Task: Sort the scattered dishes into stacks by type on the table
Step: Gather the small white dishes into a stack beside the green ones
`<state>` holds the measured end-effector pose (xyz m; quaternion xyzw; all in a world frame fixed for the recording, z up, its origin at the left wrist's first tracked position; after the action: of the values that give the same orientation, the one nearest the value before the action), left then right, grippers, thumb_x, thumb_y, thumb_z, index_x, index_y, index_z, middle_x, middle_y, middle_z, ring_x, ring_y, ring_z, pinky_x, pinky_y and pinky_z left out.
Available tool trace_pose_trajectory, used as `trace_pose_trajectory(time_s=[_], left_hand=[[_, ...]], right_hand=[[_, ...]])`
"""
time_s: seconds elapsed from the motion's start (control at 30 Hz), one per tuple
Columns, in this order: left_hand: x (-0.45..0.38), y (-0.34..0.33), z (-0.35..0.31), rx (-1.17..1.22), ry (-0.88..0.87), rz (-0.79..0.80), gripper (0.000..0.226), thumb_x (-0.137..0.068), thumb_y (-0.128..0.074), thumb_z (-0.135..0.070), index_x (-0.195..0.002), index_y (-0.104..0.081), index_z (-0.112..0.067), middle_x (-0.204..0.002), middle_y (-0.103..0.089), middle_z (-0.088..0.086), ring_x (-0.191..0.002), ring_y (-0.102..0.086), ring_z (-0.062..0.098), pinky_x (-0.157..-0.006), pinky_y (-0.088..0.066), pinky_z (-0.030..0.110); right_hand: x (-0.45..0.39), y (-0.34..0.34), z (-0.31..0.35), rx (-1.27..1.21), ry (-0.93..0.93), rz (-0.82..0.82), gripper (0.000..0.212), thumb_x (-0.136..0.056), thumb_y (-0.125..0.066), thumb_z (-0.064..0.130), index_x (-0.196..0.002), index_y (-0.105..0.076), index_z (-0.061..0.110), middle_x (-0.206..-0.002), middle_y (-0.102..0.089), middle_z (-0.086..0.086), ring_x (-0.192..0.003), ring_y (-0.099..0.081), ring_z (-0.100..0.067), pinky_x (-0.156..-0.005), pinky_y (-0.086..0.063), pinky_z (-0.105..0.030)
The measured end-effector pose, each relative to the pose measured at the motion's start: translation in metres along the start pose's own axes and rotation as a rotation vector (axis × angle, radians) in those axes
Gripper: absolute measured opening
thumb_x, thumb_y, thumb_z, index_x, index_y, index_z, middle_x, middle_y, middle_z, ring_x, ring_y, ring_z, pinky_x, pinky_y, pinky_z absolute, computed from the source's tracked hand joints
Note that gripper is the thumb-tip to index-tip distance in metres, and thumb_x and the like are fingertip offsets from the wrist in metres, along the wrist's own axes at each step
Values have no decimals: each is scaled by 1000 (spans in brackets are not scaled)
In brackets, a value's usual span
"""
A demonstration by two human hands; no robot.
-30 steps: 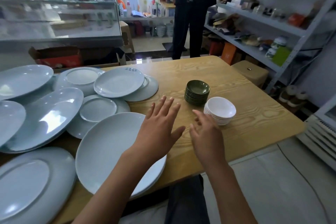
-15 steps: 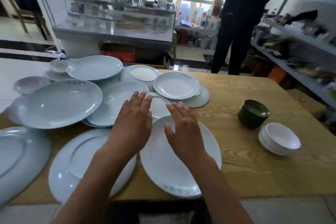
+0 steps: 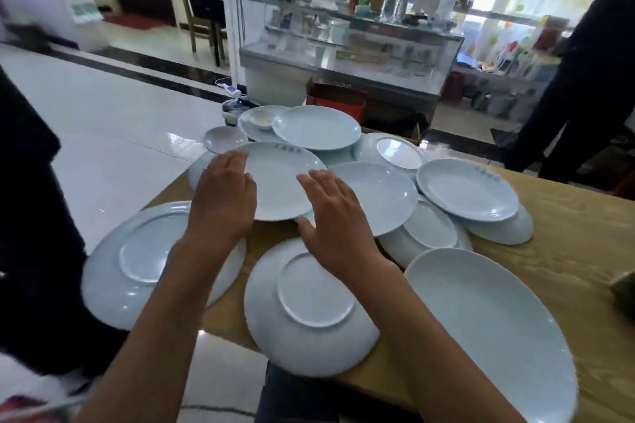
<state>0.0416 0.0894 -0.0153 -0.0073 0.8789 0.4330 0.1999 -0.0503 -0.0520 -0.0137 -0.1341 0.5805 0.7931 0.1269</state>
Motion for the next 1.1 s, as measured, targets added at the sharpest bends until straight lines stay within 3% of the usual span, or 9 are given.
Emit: trace_pose_trajectory(time_s=[0.23,0.5,0.73,0.93,1.1], left_hand=[[-53,1,62,2,99,-108,45,-92,-45,2,-134,-53,-11,-139,-51,12,-125,-50,31,-106,-37,39],[-98,-27,90,-100,149,87,57,-89,-50,-1,-143,-41,-20,-131,-54,20,-118,-52,39,-99,-42,43],[-124,-40,102,-60,197,157,49,-91,-58,-10,-138,-50,-21,-139,-52,10,-125,-49,33,-105,-37,37],[-132,-44,112,-67,150,113,33,-89,-63,-14,-121,-65,-15,-128,-61,10,-117,-55,31,-100,-42,37],[-133,-42,115,-102,117,107,32,-88,-63,-19,-119,-67,-15,-127,-61,9,-117,-54,30,-96,-41,35]], right_hand=[[-40,-16,29,-26,60,53,63,-89,-64,19,-146,-37,16,-151,-37,-8,-142,-29,-24,-117,-21,-36],[-51,-34,37,-50,33,59,57,-88,-61,19,-142,-42,13,-148,-41,-9,-140,-30,-26,-116,-20,-36],[-54,-36,26,-56,8,49,57,-89,-60,19,-142,-42,13,-146,-42,-9,-139,-31,-26,-115,-22,-36],[-58,-37,16,-55,5,28,55,-87,-61,19,-140,-45,10,-143,-46,-11,-137,-35,-27,-116,-26,-39],[-57,-39,10,-56,-3,29,55,-88,-61,19,-140,-45,11,-143,-46,-10,-137,-34,-27,-116,-25,-38]])
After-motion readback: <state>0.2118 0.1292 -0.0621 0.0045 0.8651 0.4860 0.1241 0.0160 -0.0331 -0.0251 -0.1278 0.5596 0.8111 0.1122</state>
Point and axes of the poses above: each hand's wrist, its own x-axis away from the middle knuckle, its own y-axis out of the back of the hand, z = x × y, the point moved 1 cm from there along -x, towards the middle knuckle
